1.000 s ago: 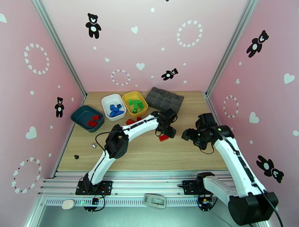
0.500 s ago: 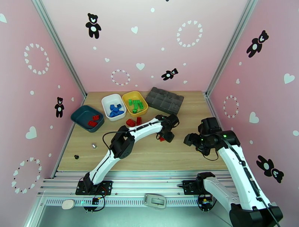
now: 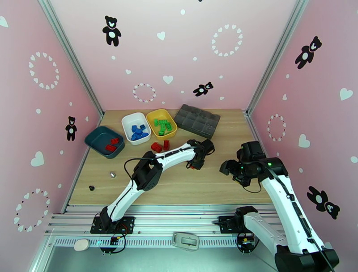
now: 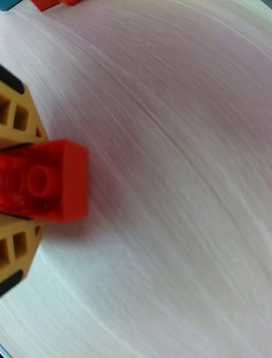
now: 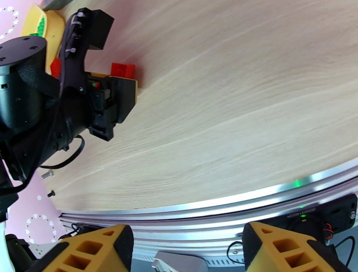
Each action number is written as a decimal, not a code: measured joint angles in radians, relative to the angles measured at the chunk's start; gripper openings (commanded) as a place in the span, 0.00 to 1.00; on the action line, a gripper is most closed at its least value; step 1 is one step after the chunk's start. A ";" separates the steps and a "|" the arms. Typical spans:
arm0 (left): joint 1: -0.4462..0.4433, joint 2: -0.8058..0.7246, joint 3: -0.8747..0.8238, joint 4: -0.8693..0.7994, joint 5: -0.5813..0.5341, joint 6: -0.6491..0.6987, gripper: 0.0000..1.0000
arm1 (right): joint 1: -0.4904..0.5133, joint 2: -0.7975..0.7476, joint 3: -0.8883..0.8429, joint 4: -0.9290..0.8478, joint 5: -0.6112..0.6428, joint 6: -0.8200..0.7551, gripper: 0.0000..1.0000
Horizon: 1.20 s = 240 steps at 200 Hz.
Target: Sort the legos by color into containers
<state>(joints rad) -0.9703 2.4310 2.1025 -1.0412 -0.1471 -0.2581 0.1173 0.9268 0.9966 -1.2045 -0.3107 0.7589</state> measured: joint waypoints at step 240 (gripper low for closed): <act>1.152 -0.838 -0.697 0.058 0.109 -0.389 0.39 | 0.666 0.974 0.720 0.363 -0.129 0.016 0.65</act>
<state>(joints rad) 0.1818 1.5925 1.4059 -0.9833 -0.0376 -0.6472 0.7834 1.9003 1.7168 -0.8413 -0.4400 0.7753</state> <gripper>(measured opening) 0.354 0.655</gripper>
